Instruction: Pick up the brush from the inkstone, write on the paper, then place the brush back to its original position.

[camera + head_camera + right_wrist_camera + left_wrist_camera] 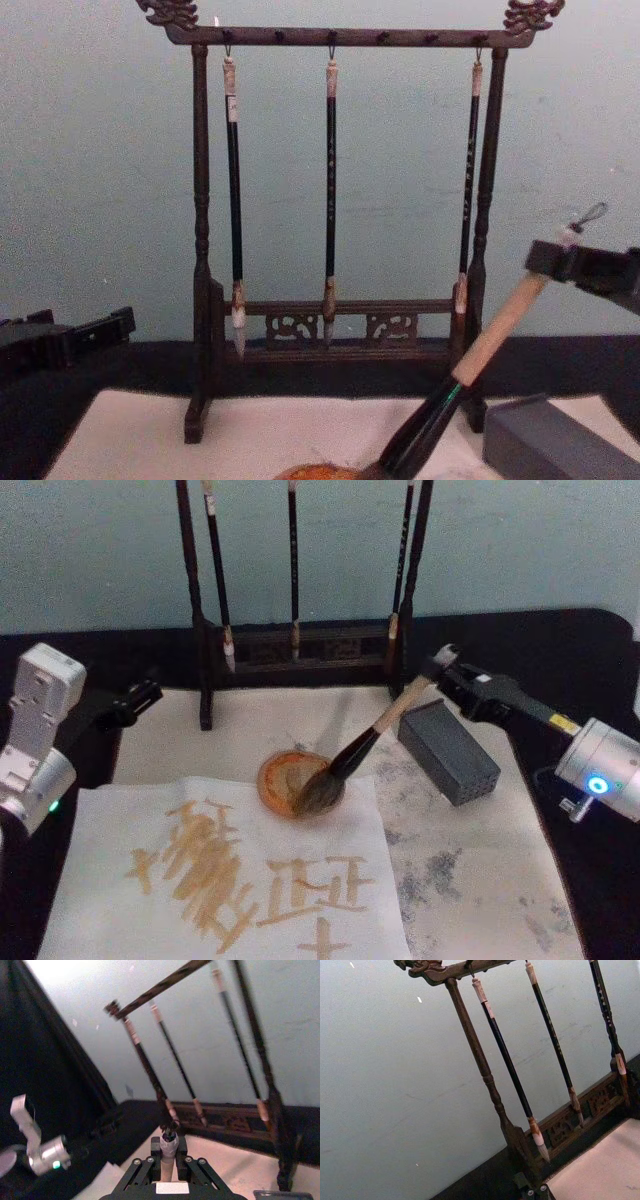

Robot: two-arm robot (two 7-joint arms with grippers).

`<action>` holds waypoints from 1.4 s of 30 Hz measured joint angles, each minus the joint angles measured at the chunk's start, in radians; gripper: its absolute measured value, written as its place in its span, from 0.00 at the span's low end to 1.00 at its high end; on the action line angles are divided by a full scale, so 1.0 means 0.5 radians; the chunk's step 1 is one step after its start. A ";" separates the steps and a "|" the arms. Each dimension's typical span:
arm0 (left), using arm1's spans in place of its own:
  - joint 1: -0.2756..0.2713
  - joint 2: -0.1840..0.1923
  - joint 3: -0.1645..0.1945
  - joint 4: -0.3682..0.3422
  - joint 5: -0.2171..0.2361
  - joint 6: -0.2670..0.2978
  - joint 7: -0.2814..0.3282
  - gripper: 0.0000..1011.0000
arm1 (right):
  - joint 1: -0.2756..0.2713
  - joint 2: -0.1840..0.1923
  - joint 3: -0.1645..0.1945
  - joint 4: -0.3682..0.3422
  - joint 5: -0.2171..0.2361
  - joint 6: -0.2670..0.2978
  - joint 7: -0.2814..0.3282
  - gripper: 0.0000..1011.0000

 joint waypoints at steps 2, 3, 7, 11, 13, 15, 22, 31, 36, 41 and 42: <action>0.000 0.000 0.000 0.000 0.000 0.000 0.000 0.99 | 0.005 0.017 -0.019 -0.041 -0.070 0.006 -0.023 0.17; 0.000 0.000 0.000 0.000 0.000 0.000 0.000 0.99 | 0.011 0.030 -0.039 -0.080 -0.134 0.012 -0.039 0.17; 0.000 0.000 0.000 0.000 0.000 0.000 0.000 0.99 | 0.021 0.040 -0.077 -0.147 -0.245 0.030 -0.059 0.17; 0.000 0.000 0.000 0.000 0.000 0.000 0.000 0.99 | 0.023 0.032 -0.094 -0.182 -0.300 0.048 -0.054 0.17; 0.000 0.000 0.000 0.000 0.000 0.000 0.000 0.99 | 0.023 0.023 -0.106 -0.203 -0.340 0.050 -0.047 0.17; 0.000 0.000 0.000 0.000 0.000 0.000 0.000 0.99 | 0.024 0.014 -0.123 -0.225 -0.400 0.046 -0.048 0.17; 0.000 0.000 0.000 0.000 0.000 0.000 0.000 0.99 | 0.049 -0.012 -0.184 -0.266 -0.582 0.048 -0.067 0.17; 0.000 0.000 0.000 0.000 0.000 0.000 0.000 0.99 | 0.058 -0.048 -0.229 -0.282 -0.730 0.059 -0.066 0.17; 0.000 0.000 0.000 0.000 0.000 0.000 0.000 0.99 | 0.041 -0.076 -0.213 -0.257 -0.746 0.057 -0.041 0.17; 0.000 0.000 0.000 0.000 0.000 0.000 0.000 0.99 | 0.017 -0.085 -0.177 -0.242 -0.735 0.062 -0.027 0.17; 0.000 0.000 0.000 0.000 0.000 0.000 0.000 0.99 | 0.012 -0.085 -0.170 -0.241 -0.732 0.063 -0.024 0.17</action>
